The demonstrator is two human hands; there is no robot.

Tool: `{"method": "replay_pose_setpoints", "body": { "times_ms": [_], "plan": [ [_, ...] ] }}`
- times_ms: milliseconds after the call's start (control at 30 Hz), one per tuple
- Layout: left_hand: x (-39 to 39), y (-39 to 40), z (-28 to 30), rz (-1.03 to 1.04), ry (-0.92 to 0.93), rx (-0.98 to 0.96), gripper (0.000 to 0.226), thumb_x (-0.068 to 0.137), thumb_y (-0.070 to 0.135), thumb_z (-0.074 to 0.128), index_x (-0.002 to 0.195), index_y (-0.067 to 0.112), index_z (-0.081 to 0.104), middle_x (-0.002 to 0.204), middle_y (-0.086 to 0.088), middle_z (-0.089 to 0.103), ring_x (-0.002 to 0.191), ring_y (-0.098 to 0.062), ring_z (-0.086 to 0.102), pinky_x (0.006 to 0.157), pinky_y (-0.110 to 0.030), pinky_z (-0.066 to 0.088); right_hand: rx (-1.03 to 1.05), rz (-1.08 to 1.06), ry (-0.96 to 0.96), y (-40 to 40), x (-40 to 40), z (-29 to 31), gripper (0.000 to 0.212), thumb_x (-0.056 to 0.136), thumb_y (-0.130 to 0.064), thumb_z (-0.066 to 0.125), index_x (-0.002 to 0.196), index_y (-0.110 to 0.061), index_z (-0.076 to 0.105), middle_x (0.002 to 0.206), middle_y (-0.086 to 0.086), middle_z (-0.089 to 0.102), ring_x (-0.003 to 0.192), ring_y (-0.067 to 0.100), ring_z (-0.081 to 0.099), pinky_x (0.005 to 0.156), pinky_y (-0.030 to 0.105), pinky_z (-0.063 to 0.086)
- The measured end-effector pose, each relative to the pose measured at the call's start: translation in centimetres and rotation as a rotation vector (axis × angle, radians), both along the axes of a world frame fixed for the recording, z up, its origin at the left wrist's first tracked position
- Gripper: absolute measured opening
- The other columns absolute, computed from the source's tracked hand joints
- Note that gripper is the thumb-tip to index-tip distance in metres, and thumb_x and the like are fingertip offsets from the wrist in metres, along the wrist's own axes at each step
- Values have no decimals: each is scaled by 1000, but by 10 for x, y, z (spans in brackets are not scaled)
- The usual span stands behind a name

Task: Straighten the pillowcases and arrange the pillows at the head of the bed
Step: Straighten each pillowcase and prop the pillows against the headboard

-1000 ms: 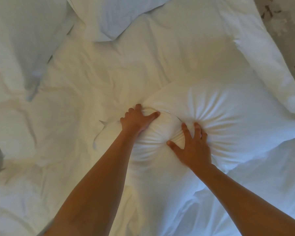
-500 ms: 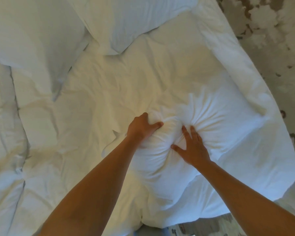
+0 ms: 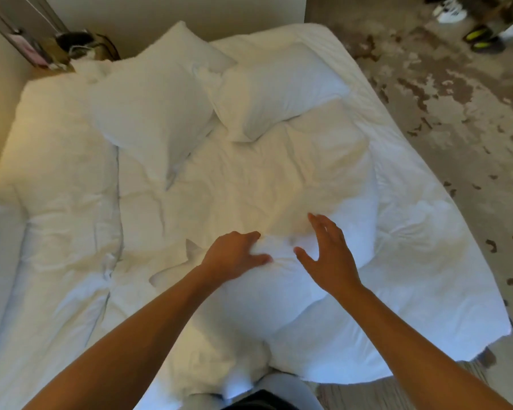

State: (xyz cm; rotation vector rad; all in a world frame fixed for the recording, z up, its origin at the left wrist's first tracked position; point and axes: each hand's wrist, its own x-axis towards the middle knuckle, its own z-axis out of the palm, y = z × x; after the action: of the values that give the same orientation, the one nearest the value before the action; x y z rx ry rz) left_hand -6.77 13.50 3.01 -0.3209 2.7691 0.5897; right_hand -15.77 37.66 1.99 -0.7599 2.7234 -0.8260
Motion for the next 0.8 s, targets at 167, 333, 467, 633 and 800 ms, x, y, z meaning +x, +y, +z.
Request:
{"method": "replay_pose_setpoints", "body": {
  "times_ms": [167, 333, 467, 633, 800],
  "plan": [
    [80, -44, 46, -165, 111, -99, 47, 81, 80, 51, 91, 34, 48, 64, 8, 53, 65, -19, 59, 59, -31, 36, 155, 421, 8, -49, 20, 33, 112, 77, -94, 47, 165, -31, 22, 173, -5, 24, 160, 14, 15, 131, 38, 11],
    [166, -92, 51, -210, 171, -142, 43, 86, 76, 50, 96, 34, 53, 68, 4, 64, 61, -16, 58, 57, -30, 33, 209, 538, 235, -91, 82, 23, 100, 73, -101, 44, 133, -23, 61, 125, 0, 63, 113, 24, 59, 106, 44, 46],
    [235, -120, 28, -63, 114, -72, 42, 91, 65, 57, 117, 32, 59, 94, 2, 74, 83, -21, 68, 67, -35, 48, 188, 620, 411, -132, 148, -1, 70, 90, -80, 50, 103, -14, 68, 93, 4, 65, 80, 27, 61, 66, 39, 47],
    [291, -136, -8, 112, 5, -45, 41, 93, 54, 63, 111, 18, 58, 100, -5, 73, 92, -28, 68, 69, -36, 44, 331, 660, 266, -175, 196, -13, 53, 100, -70, 40, 86, -21, 56, 81, 3, 70, 72, 27, 69, 57, 36, 44],
    [305, -169, 15, 102, 51, 10, 40, 92, 52, 65, 111, 19, 57, 102, -6, 71, 94, -28, 67, 72, -38, 49, 245, 626, 230, -197, 207, 11, 48, 100, -67, 50, 72, -28, 46, 68, -1, 65, 63, 22, 65, 55, 34, 40]
  ]
}}
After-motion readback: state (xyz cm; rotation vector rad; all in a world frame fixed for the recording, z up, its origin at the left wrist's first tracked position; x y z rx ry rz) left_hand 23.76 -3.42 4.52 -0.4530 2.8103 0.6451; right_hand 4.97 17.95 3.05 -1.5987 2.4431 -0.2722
